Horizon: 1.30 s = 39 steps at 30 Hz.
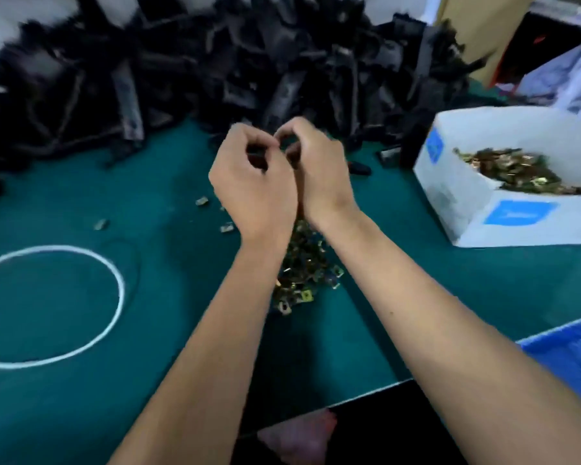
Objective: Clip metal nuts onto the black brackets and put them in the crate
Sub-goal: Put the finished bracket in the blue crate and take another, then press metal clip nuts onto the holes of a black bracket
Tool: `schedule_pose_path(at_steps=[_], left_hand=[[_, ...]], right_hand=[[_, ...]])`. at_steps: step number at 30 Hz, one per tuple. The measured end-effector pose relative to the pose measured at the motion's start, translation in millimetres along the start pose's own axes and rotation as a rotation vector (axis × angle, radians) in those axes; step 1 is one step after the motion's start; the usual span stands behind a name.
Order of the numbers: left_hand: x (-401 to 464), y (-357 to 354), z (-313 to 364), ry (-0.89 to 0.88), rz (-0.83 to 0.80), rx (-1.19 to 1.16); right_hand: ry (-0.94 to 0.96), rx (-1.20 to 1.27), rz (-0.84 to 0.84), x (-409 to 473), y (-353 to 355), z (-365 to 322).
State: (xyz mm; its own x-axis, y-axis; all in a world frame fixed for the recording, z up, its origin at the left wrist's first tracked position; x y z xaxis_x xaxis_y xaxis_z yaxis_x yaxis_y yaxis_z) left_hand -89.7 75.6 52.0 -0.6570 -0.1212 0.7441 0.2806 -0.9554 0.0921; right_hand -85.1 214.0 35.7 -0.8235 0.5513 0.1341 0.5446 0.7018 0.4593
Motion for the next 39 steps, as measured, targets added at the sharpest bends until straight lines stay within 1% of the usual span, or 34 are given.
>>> schedule_pose_path(at_steps=[1,3,5,7,9,10,11,14,15,17,21,25,28,31,32,34,36,37,39], left_hand=[[5,14,-20,-0.004,-0.05,0.082],[11,42,-58,-0.002,-0.141,0.216],[14,71,-85,0.004,-0.14,0.294],[14,90,-103,0.076,-0.068,0.309],[16,98,-115,0.157,0.01,0.293],[18,97,-117,0.163,0.027,0.287],[20,93,-117,0.148,0.021,0.279],[23,82,-114,0.08,-0.034,0.246],[23,81,-114,0.073,-0.043,0.243],[22,80,-116,0.081,-0.04,0.24],[23,82,-123,0.148,-0.009,0.221],[21,82,-131,0.221,0.004,0.211],[19,82,-136,0.26,0.003,0.203],[17,82,-141,0.288,0.002,0.191],[18,82,-142,0.29,0.003,0.179],[18,81,-143,0.291,0.006,0.127],[16,74,-146,0.346,-0.007,-0.035],[14,67,-148,0.399,-0.005,-0.184],[10,50,-150,0.558,0.012,-0.57]], right_hand=[[0.085,-0.173,-0.036,0,-30,-11],[0.196,-0.46,-0.066,2,-82,-22],[0.273,-0.633,-0.006,7,-112,-34],[0.343,-0.714,0.189,16,-119,-51],[0.374,-0.709,0.376,32,-117,-67],[0.357,-0.721,0.399,46,-118,-69],[0.323,-0.756,0.379,61,-121,-67],[0.238,-0.886,0.212,96,-139,-50],[0.247,-0.906,0.207,100,-143,-49],[0.325,-0.899,0.272,101,-145,-55],[0.459,-0.758,0.289,99,-135,-66],[0.533,-0.483,0.326,90,-98,-78],[0.542,-0.14,0.313,89,-55,-93],[0.526,0.208,0.385,87,-8,-114],[0.495,0.356,0.372,88,2,-119],[0.447,0.612,0.253,90,9,-128],[0.422,0.74,0.062,83,0,-135],[0.406,0.768,-0.049,74,-11,-135],[0.315,0.798,-0.296,52,-40,-125]])
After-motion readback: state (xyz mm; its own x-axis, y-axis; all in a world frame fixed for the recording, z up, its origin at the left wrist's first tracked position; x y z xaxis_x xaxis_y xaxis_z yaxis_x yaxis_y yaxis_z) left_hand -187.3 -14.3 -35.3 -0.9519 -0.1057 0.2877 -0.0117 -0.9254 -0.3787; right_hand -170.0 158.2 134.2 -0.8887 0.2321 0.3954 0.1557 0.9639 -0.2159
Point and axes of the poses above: each hand's wrist, its own x-axis towards the middle knuckle, its own y-axis out of the back of the hand, z = x × y, the point moved 9 cm from there along x, towards the middle knuckle, and after that the axes turned 15 degrees about -y, right-handed, at the moved point
